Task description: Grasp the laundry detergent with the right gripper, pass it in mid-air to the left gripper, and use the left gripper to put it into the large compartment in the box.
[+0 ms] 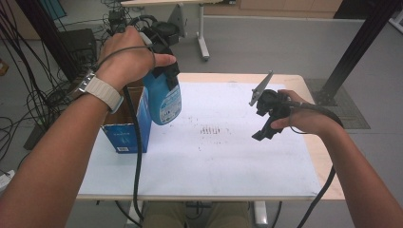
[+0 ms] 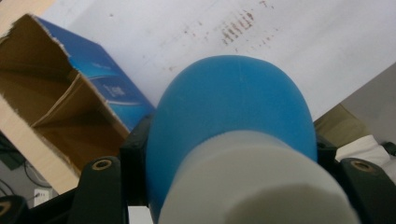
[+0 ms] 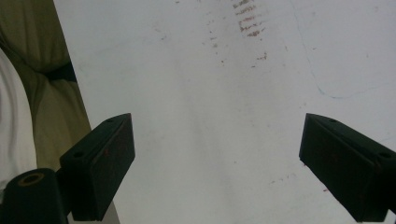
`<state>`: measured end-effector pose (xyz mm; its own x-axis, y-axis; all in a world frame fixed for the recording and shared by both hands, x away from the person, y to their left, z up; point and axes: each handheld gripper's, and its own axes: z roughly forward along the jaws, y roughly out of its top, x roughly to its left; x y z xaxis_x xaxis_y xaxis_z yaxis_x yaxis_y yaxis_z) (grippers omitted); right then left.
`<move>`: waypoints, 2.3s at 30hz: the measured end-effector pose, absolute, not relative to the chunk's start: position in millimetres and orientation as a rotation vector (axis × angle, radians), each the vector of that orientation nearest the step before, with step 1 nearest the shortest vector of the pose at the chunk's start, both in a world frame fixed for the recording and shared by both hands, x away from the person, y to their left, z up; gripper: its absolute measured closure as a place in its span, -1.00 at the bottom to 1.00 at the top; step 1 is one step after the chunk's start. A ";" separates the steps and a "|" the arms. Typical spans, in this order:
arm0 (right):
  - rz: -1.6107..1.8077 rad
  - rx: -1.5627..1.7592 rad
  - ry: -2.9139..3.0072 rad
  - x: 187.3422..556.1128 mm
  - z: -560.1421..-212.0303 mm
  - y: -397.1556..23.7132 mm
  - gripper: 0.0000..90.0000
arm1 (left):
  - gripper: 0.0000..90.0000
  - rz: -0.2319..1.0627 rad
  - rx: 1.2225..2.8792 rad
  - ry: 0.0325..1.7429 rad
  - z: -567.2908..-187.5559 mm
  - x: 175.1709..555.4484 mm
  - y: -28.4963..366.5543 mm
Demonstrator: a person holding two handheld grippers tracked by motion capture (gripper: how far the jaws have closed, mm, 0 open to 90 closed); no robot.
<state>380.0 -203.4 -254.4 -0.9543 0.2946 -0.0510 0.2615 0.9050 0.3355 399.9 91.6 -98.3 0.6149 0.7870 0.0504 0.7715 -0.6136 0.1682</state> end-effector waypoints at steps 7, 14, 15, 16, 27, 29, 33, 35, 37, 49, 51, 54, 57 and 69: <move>0.499 0.424 2.972 382.1 -255.6 -203.3 -0.77 | -0.15 0.188 2.651 1.410 -92.5 403.4 103.4; 0.491 0.413 2.971 386.0 -256.2 -202.2 -0.77 | -0.15 0.203 2.589 1.487 -84.7 405.1 112.9; 0.496 0.417 2.973 386.4 -256.4 -201.7 -0.77 | -0.15 0.206 2.573 1.503 -83.7 404.9 113.6; 0.493 0.412 2.973 386.9 -256.1 -201.2 -0.77 | -0.15 0.205 2.576 1.509 -82.1 405.0 114.8; 0.501 0.398 2.963 389.0 -248.9 -198.7 -0.77 | -0.15 0.218 2.541 1.583 -71.1 405.9 128.6; 0.503 0.399 2.961 389.0 -249.0 -198.1 -0.77 | -0.15 0.227 2.528 1.602 -67.8 406.4 131.7; 0.501 0.397 2.963 389.6 -249.7 -198.0 -0.77 | -0.15 0.233 2.501 1.635 -64.4 407.0 135.7; 0.500 0.399 2.963 390.1 -250.0 -198.4 -0.77 | -0.15 0.231 2.490 1.652 -63.1 407.8 138.2; 0.501 0.395 2.963 390.9 -250.1 -198.6 -0.77 | -0.15 0.234 2.474 1.675 -62.1 408.8 140.5; 0.500 0.393 2.961 396.6 -248.5 -199.1 -0.77 | -0.15 0.240 2.417 1.782 -58.3 415.9 154.2; 0.499 0.391 2.960 397.8 -248.4 -199.2 -0.77 | -0.15 0.231 2.397 1.805 -58.6 417.1 158.2; 0.494 0.392 2.964 398.6 -248.7 -199.5 -0.77 | -0.15 0.230 2.374 1.823 -58.3 418.1 162.7; 0.490 0.397 2.964 399.7 -249.3 -200.3 -0.77 | -0.16 0.229 2.364 1.842 -58.6 419.4 166.7; 0.489 0.415 2.961 402.9 -249.9 -203.4 -0.77 | -0.16 0.239 2.316 1.911 -58.7 425.4 179.1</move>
